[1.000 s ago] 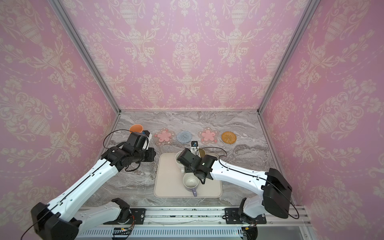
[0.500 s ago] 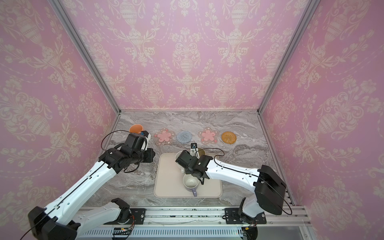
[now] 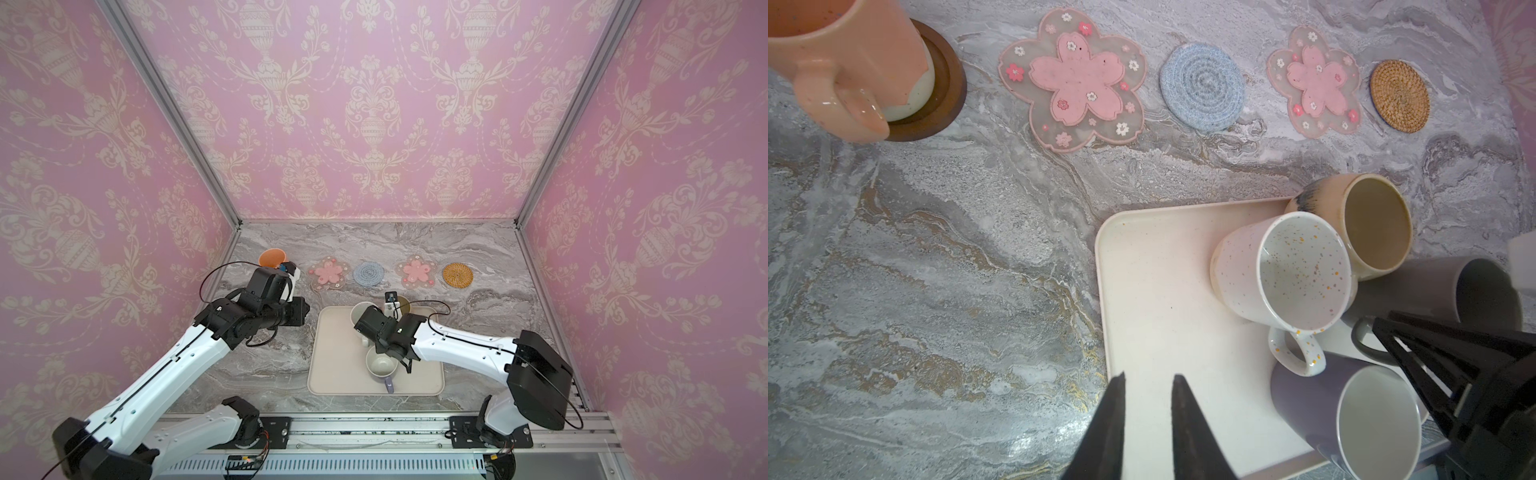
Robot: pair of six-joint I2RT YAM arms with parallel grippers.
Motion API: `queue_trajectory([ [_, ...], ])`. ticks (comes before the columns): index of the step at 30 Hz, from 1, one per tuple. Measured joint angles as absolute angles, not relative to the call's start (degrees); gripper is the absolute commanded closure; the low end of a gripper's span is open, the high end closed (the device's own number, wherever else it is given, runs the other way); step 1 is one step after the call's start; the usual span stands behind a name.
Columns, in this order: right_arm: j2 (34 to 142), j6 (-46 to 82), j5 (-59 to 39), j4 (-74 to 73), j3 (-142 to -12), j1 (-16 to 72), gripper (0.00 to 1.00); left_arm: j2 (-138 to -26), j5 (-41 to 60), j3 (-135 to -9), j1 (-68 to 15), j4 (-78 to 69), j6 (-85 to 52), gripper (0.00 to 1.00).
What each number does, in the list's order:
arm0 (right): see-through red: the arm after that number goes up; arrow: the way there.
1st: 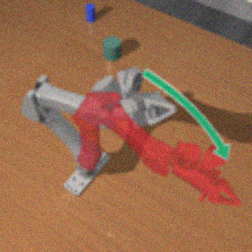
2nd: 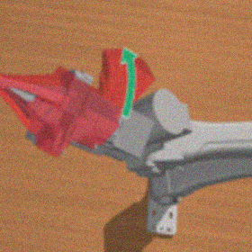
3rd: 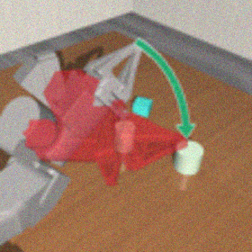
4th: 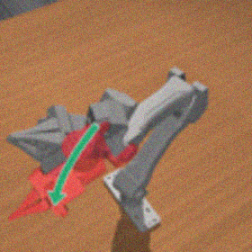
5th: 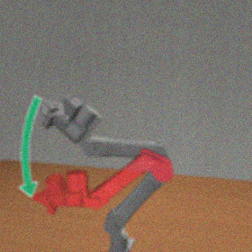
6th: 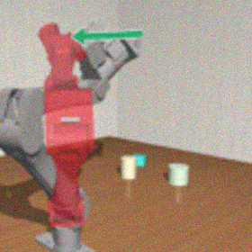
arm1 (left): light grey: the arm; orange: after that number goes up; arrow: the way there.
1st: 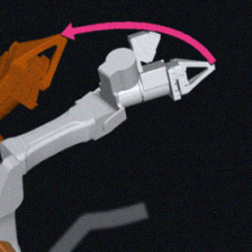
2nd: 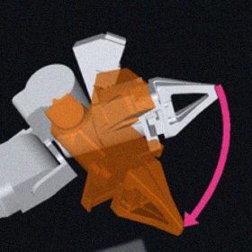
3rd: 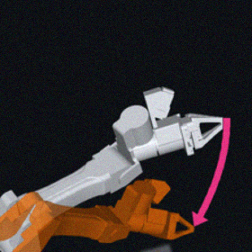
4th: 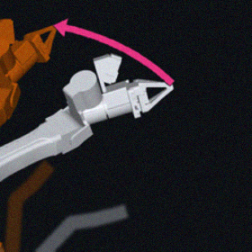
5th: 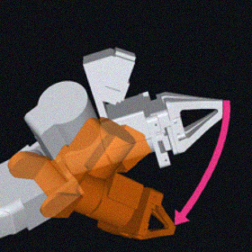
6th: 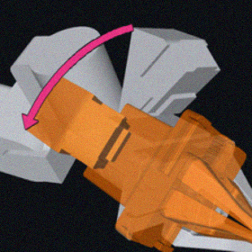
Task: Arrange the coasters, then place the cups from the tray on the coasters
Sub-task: 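Lower the right gripper toward the grey mug on the tray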
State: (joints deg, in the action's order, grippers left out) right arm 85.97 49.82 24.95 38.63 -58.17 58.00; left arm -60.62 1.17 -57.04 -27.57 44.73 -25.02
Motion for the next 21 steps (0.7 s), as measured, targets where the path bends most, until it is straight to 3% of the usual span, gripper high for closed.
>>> queue_trajectory([
  [21,73.3,53.9,23.8,44.3,-49.0,58.0,0.81,-59.8,1.2,-57.0,-27.6,45.1,-25.5,0.76],
])
